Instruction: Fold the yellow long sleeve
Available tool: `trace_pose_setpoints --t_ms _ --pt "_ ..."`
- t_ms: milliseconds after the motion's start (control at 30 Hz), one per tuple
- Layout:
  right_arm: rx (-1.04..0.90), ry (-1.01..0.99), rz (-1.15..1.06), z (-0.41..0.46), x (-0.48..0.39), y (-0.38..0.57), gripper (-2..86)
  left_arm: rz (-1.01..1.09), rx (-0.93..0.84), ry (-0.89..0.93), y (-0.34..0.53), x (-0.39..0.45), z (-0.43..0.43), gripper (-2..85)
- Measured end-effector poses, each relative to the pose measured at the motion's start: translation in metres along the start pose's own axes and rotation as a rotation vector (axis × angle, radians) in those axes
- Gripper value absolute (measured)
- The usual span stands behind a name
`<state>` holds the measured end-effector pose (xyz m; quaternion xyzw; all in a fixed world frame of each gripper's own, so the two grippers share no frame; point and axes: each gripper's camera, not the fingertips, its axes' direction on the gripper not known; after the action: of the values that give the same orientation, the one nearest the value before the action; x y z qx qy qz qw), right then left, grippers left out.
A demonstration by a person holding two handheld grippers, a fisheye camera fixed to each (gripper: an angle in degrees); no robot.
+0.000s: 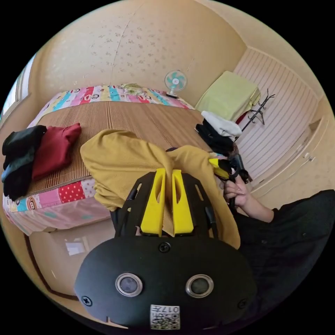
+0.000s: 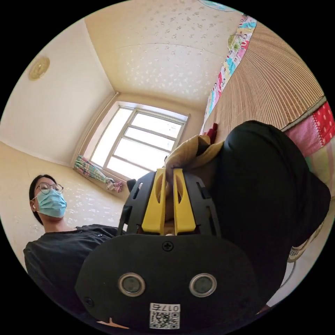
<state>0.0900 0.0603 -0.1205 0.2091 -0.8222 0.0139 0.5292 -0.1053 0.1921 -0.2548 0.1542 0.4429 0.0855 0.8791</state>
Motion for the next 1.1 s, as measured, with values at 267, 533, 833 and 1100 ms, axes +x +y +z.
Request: trace_pose_setpoints --t_ms 267,533,833,1100 --pt "0.259 -0.41 -0.609 -0.096 -0.248 -0.084 3.1 0.275 0.484 0.421 -0.015 0.027 -0.135 -0.3" --pt "-0.004 -0.096 -0.644 -0.128 -0.272 -0.006 3.0 0.52 -0.135 0.348 0.076 0.091 -0.071 4.7" --pt "-0.215 -0.018 -0.415 -0.156 -0.214 0.054 2.9 0.085 -0.267 -0.017 0.028 0.036 -0.022 12.3" --pt "0.158 -0.235 -0.434 -0.21 -0.231 0.045 2.7 0.382 -0.832 -0.241 0.063 0.099 0.154 7.9"
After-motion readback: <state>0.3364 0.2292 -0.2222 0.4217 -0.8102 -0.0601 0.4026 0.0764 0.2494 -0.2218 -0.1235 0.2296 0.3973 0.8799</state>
